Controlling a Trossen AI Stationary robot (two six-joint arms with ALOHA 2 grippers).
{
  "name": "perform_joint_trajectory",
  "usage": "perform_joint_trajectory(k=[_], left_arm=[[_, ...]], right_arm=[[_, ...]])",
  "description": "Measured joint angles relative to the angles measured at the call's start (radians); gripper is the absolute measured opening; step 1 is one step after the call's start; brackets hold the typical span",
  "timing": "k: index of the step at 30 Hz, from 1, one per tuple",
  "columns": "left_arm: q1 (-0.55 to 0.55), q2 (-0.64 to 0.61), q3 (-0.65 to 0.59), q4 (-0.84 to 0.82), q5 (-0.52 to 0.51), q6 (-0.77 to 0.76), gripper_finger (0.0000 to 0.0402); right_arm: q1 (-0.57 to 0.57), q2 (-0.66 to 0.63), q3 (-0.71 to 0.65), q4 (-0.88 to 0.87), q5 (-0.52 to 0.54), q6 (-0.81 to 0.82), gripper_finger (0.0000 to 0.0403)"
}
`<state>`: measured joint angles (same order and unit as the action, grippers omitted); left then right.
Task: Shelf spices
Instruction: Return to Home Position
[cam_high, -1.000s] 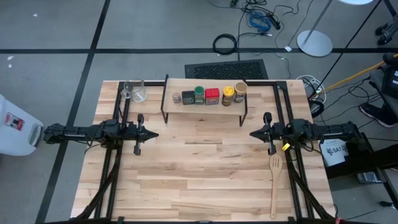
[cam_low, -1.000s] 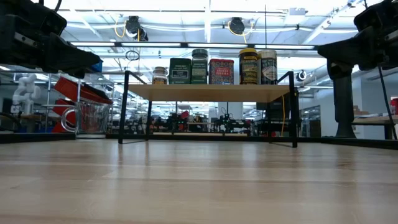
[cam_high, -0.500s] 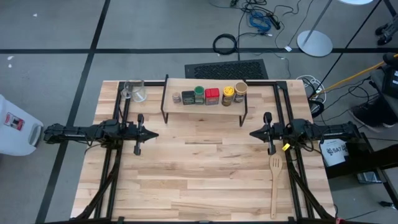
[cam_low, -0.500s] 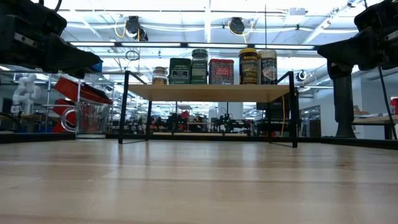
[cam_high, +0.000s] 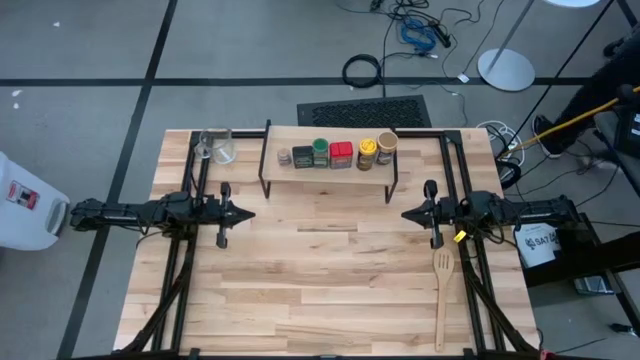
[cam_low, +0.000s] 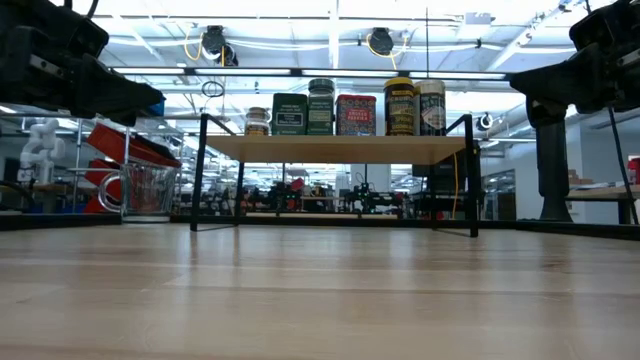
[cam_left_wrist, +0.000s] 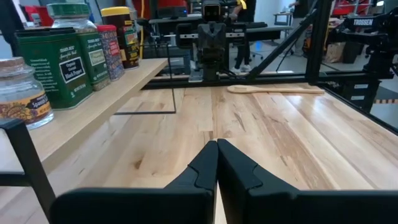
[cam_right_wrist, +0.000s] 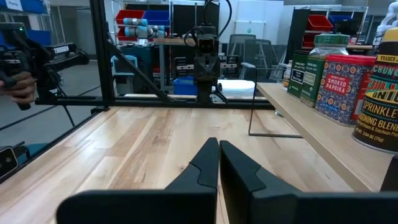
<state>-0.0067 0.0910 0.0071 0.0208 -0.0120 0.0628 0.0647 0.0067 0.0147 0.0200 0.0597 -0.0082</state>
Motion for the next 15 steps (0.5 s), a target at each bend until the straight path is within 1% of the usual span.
perform_joint_trajectory(k=[3,5,15], left_arm=[[0.000,0.000,0.000,-0.001,0.000,0.019,0.0014],[0.000,0.000,0.000,0.000,-0.003,0.031,0.0007],[0.000,-0.043,0.000,0.011,-0.008,0.022,0.0002]], right_arm=[[0.000,0.000,0.000,0.000,0.000,-0.003,0.0000],[0.000,0.000,0.000,0.000,-0.001,-0.004,0.0000],[0.000,0.000,0.000,0.000,-0.005,-0.004,0.0000]])
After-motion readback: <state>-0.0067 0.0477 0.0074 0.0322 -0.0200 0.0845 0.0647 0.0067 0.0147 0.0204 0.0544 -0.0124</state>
